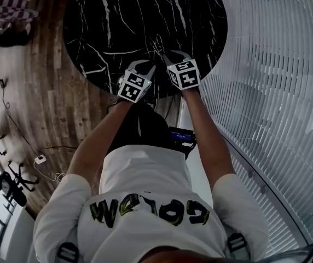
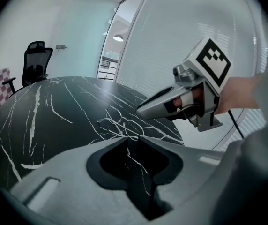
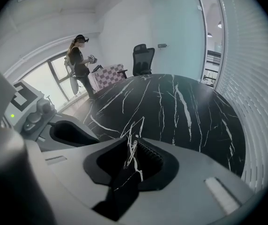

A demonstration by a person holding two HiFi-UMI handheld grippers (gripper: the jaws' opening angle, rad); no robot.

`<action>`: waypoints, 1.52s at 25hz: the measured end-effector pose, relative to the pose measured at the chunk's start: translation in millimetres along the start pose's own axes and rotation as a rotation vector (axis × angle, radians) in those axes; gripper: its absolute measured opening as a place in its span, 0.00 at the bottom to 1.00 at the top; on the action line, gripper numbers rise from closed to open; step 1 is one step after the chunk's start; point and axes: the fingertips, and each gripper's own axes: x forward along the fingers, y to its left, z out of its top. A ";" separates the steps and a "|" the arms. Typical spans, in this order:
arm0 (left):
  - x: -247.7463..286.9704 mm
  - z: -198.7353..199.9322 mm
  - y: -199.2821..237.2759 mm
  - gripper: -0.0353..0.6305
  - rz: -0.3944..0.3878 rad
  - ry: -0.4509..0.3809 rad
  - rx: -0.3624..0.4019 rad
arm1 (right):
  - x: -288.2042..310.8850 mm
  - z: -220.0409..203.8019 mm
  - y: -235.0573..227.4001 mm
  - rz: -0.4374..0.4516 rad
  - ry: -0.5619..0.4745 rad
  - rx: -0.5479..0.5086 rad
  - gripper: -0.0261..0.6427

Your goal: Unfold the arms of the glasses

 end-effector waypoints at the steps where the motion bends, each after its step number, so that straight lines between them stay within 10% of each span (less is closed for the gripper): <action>1: 2.9 -2.4 1.7 0.16 0.004 0.006 -0.006 | 2.5 -1.3 -0.5 -0.001 0.005 0.004 0.14; 38: 29.5 -17.3 12.7 0.18 0.016 0.068 -0.039 | 23.0 -16.0 -5.2 -0.027 0.073 0.026 0.05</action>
